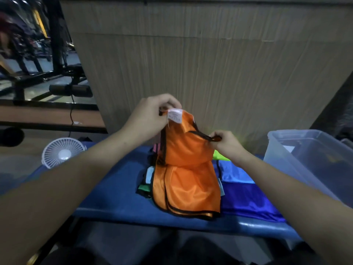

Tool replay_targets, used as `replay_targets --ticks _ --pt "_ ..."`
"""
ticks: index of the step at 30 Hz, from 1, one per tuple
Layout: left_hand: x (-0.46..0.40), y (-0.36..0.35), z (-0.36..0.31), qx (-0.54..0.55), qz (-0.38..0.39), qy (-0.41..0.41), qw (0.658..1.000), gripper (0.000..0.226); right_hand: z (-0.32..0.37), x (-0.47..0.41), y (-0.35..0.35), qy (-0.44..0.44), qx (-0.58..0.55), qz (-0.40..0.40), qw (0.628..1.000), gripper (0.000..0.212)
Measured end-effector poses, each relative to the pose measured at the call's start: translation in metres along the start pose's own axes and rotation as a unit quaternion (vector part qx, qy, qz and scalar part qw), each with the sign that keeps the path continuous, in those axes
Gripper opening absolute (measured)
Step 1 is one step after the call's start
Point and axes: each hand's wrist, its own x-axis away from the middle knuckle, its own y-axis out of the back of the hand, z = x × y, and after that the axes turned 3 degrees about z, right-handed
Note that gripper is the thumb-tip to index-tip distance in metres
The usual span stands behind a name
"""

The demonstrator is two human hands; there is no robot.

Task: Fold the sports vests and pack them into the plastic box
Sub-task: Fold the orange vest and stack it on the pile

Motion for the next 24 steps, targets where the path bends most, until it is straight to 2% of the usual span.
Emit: replay_targets --ticks 4,7,9,11,15,21,24 --pt "-0.069 0.017 0.001 -0.019 -0.052 -0.039 0.998 0.023 0.026 -0.063 0.013 0.049 0.033 -0.049 0.997 0.023" --pt "-0.106 0.030 -0.001 -0.059 -0.108 -0.083 0.989 0.021 0.043 -0.098 0.025 0.101 0.017 -0.115 0.988 0.023" --pt "-0.109 0.031 0.002 -0.088 -0.129 -0.097 0.983 0.022 0.041 -0.104 0.027 0.122 -0.001 -0.127 0.984 0.022" --pt "-0.093 0.022 0.009 -0.111 -0.108 -0.095 0.983 0.026 0.025 -0.096 0.022 0.122 0.001 -0.105 0.987 0.024" --pt "-0.026 -0.009 0.027 -0.112 0.006 -0.093 0.989 0.027 -0.016 -0.060 0.006 0.094 0.031 -0.048 0.994 0.038" --pt "0.055 -0.043 0.047 -0.076 0.088 -0.031 0.993 0.042 -0.054 -0.012 -0.011 0.037 0.037 0.024 0.998 0.030" --pt "0.086 -0.056 0.046 -0.078 0.102 -0.044 0.991 0.035 -0.064 0.006 -0.018 0.044 0.072 0.024 0.996 0.029"
